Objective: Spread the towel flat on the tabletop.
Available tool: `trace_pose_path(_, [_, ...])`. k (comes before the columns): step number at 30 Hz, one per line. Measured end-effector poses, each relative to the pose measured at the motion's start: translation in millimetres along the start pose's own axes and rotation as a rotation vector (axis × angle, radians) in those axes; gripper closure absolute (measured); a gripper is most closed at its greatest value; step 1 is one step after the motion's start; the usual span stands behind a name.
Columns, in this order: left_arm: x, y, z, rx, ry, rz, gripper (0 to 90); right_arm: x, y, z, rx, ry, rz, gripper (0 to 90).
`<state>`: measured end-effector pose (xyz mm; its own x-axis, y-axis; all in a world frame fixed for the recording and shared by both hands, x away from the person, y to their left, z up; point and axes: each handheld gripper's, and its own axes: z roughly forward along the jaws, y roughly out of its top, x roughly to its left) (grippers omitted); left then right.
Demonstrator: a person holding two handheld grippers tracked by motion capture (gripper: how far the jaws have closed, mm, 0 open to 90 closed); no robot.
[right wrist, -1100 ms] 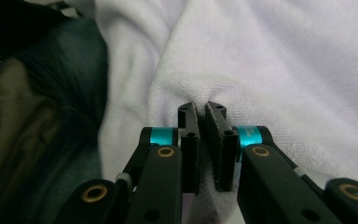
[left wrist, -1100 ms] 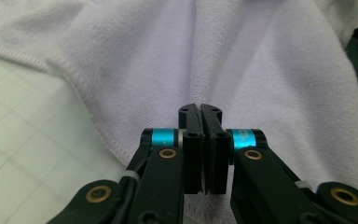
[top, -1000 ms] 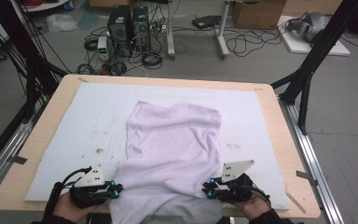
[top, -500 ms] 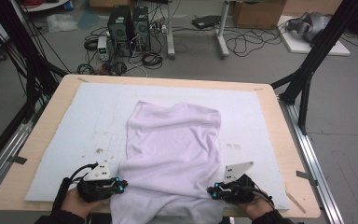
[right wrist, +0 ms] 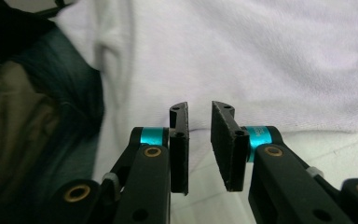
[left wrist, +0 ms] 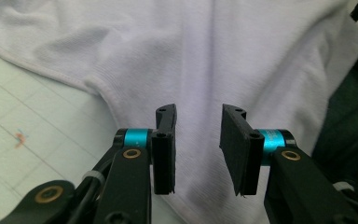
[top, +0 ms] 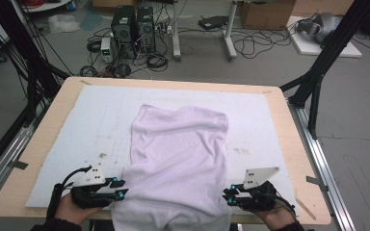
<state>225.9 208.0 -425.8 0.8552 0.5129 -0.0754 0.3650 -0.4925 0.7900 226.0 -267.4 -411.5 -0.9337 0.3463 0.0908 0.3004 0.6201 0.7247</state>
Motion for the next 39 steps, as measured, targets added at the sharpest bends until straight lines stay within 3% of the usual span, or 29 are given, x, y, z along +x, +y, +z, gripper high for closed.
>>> trace_pose_path(6, [8.5,2.1,23.7,0.053,-0.001,-0.008,66.9,-18.1,2.3,35.3,0.038,-0.004,0.017,68.9])
trace_pose_path(10, [7.8,3.3,31.2,0.068,-0.003,-0.008,82.4,-20.7,15.5,49.5,0.06,-0.008,-0.002,73.3])
trace_pose_path(13, [8.0,2.9,31.2,0.062,-0.009,-0.013,85.0,-22.4,20.6,54.3,0.065,-0.004,0.0,75.0])
trace_pose_path(16, [8.1,2.6,31.3,0.063,-0.01,-0.012,84.1,-22.6,20.2,54.0,0.072,-0.01,-0.002,82.5])
trace_pose_path(21, [5.9,2.3,29.5,0.063,-0.005,-0.012,85.5,-21.2,17.3,47.6,0.067,0.003,0.006,84.0])
trace_pose_path(30, [0.5,-2.0,23.5,0.069,-0.024,0.007,86.0,-8.7,-10.3,3.2,0.052,-0.006,0.039,82.9])
trace_pose_path(32, [0.3,-2.0,18.7,0.056,-0.039,0.009,80.4,-6.5,-12.8,-6.6,0.022,0.0,0.043,81.1])
trace_pose_path(35, [5.4,0.5,9.7,0.016,-0.004,-0.012,73.3,-10.6,-11.1,-10.4,-0.008,-0.016,0.07,71.4])
trace_pose_path(39, [19.4,4.5,5.6,-0.027,0.062,-0.047,74.0,-22.4,-7.6,4.8,0.003,-0.029,0.07,67.7])
